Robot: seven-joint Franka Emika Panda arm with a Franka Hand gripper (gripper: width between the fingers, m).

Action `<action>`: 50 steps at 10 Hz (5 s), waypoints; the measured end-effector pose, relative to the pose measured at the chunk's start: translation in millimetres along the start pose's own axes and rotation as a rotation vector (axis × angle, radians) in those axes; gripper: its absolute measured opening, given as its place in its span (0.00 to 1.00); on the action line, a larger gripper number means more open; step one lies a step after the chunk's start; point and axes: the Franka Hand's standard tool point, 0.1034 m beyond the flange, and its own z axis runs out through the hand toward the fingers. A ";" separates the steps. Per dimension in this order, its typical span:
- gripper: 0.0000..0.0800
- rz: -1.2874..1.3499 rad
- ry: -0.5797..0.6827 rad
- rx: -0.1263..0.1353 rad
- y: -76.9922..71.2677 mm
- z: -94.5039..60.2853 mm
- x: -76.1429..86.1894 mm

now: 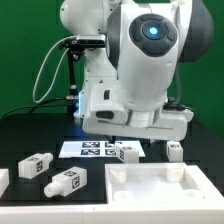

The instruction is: Assemble one leg

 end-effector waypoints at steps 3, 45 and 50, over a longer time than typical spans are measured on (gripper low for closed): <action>0.81 -0.159 0.022 -0.005 -18.0 5.9 -8.6; 0.36 -0.088 0.477 0.053 -1.7 -135.9 41.6; 0.36 -0.068 0.924 0.055 -26.3 -166.6 59.5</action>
Offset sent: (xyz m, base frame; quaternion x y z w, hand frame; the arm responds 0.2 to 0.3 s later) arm 0.0000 0.0000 0.0000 0.0000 0.0000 0.0000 1.0000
